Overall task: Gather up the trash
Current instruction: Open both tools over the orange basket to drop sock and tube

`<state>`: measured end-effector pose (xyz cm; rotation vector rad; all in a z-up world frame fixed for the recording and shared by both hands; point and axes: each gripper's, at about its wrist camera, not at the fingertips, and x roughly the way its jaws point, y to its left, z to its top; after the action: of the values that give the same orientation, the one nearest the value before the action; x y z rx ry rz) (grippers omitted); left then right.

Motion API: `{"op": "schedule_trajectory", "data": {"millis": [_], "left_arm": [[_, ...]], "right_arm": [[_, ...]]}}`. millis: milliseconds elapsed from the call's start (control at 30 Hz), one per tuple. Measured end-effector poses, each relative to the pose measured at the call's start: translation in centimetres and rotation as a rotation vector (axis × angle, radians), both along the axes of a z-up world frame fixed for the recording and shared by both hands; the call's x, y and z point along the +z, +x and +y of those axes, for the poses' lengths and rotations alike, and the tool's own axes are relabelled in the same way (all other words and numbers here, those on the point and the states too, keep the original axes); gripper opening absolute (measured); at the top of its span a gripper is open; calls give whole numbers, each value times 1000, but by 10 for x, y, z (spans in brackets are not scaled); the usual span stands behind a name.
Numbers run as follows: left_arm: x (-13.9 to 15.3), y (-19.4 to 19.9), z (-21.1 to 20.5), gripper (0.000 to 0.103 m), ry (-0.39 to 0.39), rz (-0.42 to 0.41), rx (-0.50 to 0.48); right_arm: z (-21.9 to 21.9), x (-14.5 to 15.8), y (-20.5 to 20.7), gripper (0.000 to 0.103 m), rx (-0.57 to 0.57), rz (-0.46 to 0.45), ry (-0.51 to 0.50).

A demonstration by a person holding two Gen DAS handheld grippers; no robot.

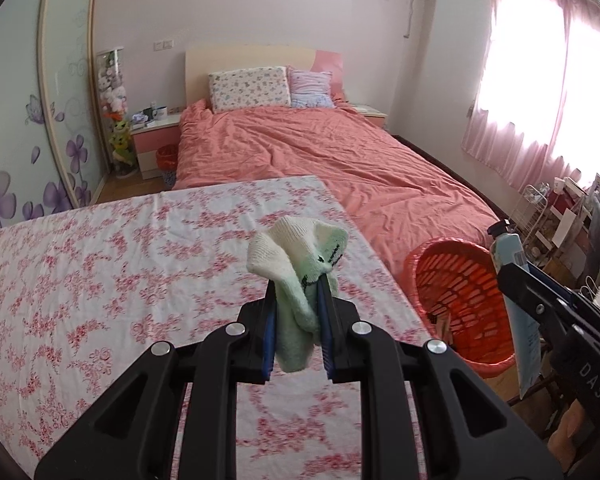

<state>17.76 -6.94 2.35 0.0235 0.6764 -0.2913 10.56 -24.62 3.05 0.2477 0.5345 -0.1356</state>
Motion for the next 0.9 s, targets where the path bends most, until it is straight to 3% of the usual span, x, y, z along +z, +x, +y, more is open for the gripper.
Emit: {"op": "schedule_trajectory", "data": {"millis": [467,767,800,867,900], "left_arm": [[-4,-6,-99,18,-16,6,-196],[-25,14,-165,21,-63,59,-311],[-29,17,-171,27,-58,66,-311],[-38,26,-177,46,-49,88,-301],[-43,28,-180,55,-38,95,-281]], "right_arm": [[-101,-4,-39,28,-160,-37,58],[-175,-26,-33,28,-260,-31,142],[-183,-28,-29,28,-265,-28,154],[-200,-35,-18,31,-281,-17,186],[-206,-39,-14,39,-293,-15,192]]}}
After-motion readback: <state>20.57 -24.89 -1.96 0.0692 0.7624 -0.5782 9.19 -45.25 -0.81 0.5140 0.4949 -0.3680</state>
